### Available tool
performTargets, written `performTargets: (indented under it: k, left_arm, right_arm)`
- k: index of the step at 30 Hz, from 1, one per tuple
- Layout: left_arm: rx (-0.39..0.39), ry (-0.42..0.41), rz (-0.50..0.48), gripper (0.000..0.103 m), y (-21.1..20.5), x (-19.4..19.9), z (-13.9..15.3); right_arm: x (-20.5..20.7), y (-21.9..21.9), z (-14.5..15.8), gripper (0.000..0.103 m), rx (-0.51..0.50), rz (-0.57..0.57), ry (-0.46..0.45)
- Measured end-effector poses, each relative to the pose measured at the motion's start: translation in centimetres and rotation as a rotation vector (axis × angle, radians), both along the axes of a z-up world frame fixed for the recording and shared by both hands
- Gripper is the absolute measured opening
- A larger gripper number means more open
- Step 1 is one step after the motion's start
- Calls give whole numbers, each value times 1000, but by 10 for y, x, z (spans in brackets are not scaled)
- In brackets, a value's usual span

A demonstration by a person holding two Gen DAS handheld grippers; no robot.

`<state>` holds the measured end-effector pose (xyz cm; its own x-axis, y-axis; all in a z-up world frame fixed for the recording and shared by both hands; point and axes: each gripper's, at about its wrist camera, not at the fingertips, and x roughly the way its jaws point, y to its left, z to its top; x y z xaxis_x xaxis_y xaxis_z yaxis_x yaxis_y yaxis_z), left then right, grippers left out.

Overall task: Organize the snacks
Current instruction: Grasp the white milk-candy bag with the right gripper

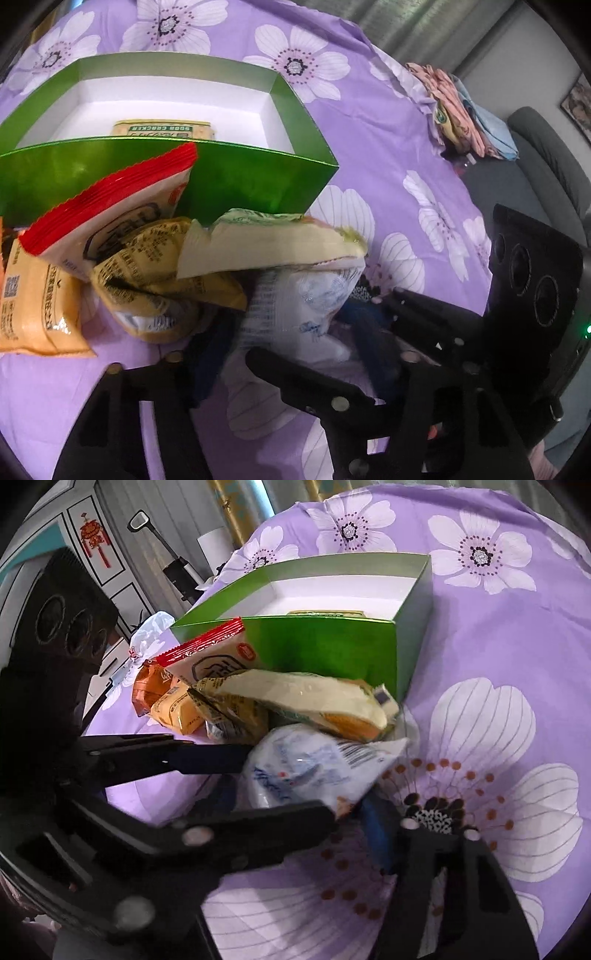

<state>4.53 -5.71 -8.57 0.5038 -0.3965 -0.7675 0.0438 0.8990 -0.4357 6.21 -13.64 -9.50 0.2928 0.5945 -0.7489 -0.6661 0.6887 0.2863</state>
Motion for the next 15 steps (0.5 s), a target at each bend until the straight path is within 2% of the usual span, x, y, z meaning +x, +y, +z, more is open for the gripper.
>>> performTargets:
  k: [7,11,15]
  left_arm:
    - [8,-2,-21,57,-2,-1,3]
    - [35,-48,-47,56,-9,-15,21]
    - [46,-118,-53,56,-13,-28,46]
  right_arm:
    - [-7,-2,4,50,14,-19,-21]
    - [-23,-8,18,49,49,-43,-48]
    - [-37,-14,44,49,67,-44,-109]
